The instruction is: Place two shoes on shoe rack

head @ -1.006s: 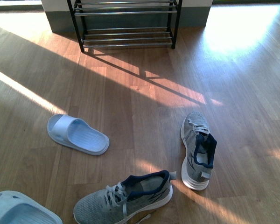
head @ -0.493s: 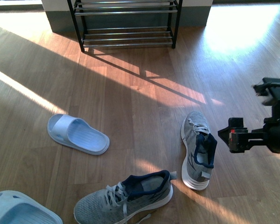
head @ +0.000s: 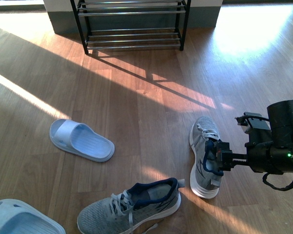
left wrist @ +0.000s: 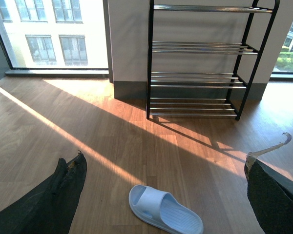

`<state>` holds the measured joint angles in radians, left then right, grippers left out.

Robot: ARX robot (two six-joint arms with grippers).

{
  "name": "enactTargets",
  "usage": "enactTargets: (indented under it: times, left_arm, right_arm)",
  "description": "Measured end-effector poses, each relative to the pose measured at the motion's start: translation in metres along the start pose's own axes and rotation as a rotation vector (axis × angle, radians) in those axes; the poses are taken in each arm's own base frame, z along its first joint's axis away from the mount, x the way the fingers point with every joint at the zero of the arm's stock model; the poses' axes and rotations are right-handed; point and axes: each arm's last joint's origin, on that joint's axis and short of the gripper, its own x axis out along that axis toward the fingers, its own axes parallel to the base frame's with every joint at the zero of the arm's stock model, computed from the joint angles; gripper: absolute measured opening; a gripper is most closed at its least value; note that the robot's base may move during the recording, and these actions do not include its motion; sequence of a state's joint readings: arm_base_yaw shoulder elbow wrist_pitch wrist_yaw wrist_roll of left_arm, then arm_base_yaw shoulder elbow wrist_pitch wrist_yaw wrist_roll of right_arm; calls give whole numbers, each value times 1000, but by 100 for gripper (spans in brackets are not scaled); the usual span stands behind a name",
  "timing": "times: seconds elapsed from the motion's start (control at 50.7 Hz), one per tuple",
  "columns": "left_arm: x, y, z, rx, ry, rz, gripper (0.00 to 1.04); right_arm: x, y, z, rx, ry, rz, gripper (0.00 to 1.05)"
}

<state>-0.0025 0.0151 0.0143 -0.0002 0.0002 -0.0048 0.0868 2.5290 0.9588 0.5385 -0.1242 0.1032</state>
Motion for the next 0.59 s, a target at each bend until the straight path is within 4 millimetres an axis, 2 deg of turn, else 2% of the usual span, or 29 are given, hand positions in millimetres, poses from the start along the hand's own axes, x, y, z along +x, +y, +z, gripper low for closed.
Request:
enactTargets:
  times: [0.256,0.592]
  left_arm:
    - [0,0,0,0,0,0,95]
    - [0,0,0,0,0,0,95]
  right_arm:
    - [34,-11,-3,110,64,-47,96]
    - [66,-30,8,146,58,-82,96]
